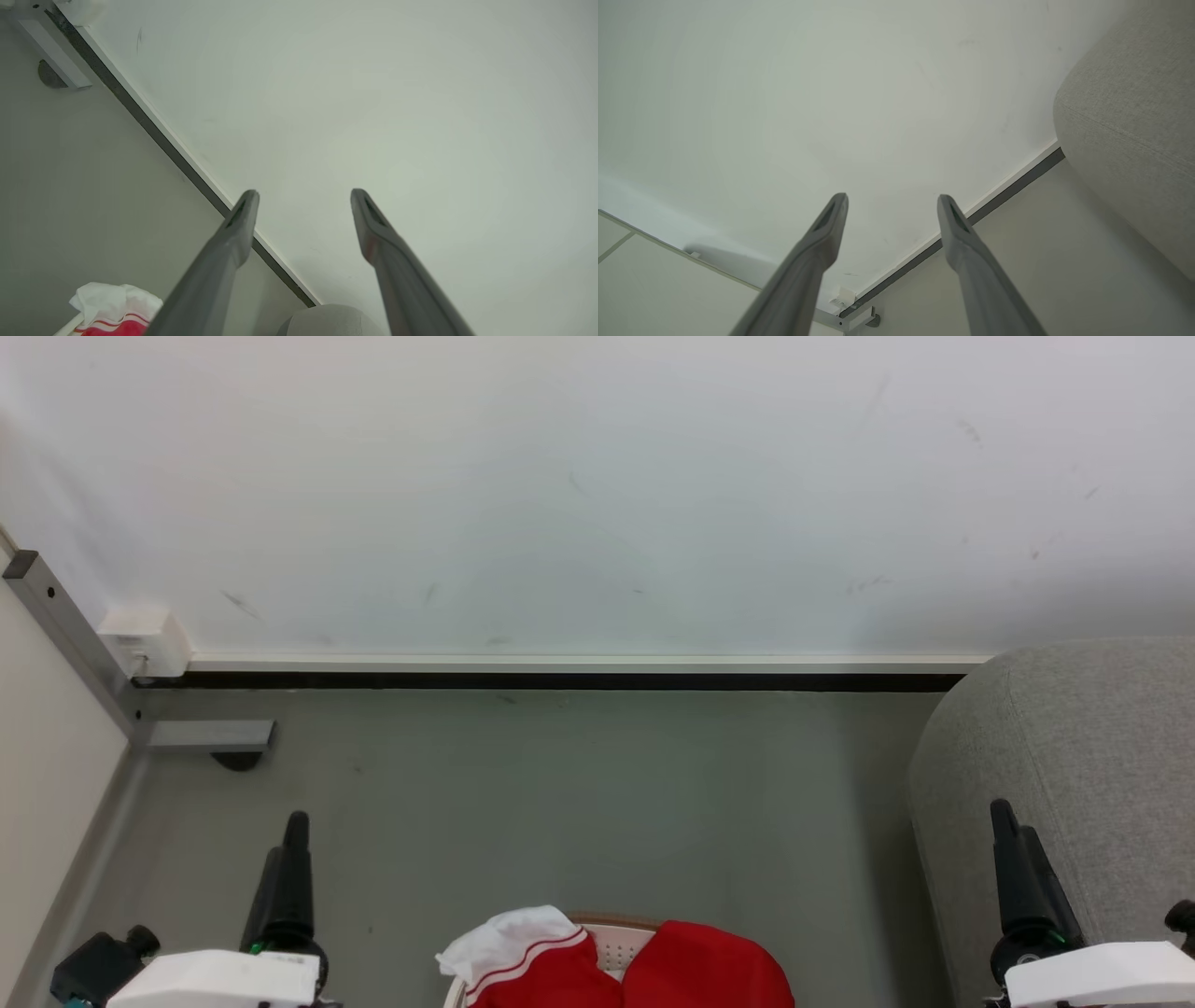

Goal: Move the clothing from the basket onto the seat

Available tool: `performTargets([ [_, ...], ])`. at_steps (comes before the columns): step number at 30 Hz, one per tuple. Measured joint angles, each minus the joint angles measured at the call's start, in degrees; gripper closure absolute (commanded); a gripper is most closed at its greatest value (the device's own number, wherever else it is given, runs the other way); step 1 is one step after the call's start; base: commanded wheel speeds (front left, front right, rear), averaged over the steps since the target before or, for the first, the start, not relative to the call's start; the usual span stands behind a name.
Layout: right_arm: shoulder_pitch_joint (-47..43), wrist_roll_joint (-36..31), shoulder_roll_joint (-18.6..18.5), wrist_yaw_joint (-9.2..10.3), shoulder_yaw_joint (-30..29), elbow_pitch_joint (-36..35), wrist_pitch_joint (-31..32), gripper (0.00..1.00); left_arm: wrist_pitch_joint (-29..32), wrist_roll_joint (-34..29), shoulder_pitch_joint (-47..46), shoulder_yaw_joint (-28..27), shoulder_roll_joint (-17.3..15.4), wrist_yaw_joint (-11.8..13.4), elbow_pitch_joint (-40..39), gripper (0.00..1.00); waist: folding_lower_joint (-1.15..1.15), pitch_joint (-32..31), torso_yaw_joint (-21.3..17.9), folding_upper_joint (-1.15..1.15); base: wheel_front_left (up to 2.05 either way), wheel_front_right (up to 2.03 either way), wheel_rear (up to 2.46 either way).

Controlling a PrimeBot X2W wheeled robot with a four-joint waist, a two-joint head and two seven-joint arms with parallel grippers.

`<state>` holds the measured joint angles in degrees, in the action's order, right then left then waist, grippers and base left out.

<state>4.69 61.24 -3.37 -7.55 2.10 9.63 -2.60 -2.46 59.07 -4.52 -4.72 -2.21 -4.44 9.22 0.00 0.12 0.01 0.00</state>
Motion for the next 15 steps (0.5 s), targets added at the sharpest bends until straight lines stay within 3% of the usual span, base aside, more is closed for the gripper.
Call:
performTargets([
  [15, 0.6, -15.4, -0.2, 0.0, 1.5, 0.3, -2.8, 0.0, -2.8, -13.5, 0.2, 1.2, -0.1, 1.5, -0.5, 0.0, 0.0, 0.1, 0.1, 0.0, 0.0, 0.0, 0.0],
])
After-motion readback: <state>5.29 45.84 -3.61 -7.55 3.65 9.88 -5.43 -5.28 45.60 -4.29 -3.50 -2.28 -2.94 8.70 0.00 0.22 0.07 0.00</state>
